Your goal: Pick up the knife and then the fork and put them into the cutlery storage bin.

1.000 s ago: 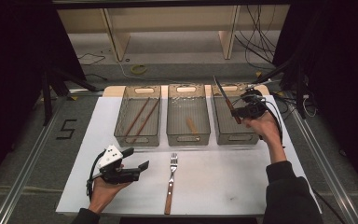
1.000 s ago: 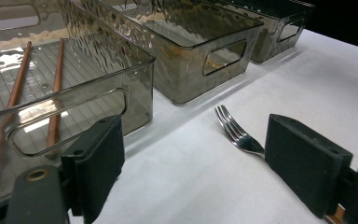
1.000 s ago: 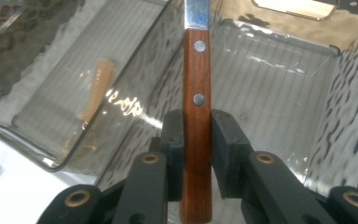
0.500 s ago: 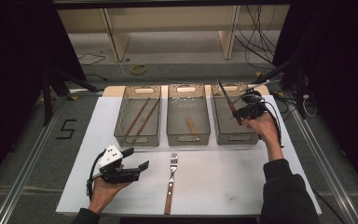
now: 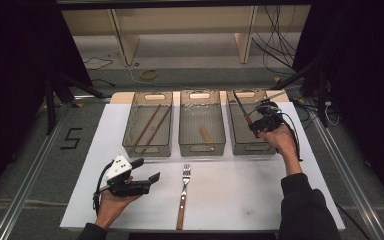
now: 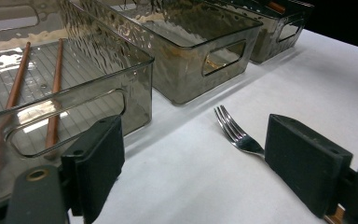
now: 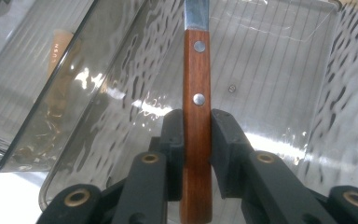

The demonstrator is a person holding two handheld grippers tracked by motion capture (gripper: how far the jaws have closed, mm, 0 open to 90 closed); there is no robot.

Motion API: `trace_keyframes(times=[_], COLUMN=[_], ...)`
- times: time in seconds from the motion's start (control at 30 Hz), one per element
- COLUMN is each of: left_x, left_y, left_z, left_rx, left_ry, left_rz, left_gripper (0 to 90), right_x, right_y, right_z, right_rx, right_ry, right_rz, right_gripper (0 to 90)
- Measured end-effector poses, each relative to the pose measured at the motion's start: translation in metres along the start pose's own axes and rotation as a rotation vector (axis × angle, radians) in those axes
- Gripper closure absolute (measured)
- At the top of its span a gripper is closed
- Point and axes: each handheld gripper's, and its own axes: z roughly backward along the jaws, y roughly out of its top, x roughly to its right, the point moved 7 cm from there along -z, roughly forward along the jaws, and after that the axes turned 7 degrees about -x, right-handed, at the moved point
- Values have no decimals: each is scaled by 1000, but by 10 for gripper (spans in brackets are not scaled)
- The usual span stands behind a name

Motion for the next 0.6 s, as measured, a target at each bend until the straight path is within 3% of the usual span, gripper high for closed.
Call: trace_keyframes(times=[0.3, 0.37, 0.47, 0.6], left_x=[0, 0, 0, 0], left_y=[0, 0, 0, 0], left_z=[0, 0, 0, 0], left_rx=[0, 0, -1, -1], left_ry=[0, -2, -1, -2], left_rz=[-1, 0, 1, 0], left_gripper=[192, 192, 192, 192], right_x=[-1, -1, -5, -13], right_y=[-2, -1, 3, 5], right_z=[-8, -8, -3, 4], right_rx=[-45, -35, -7, 29], right_ry=[5, 2, 37, 48], right_rz=[-16, -22, -25, -1], right_gripper=[752, 651, 507, 462])
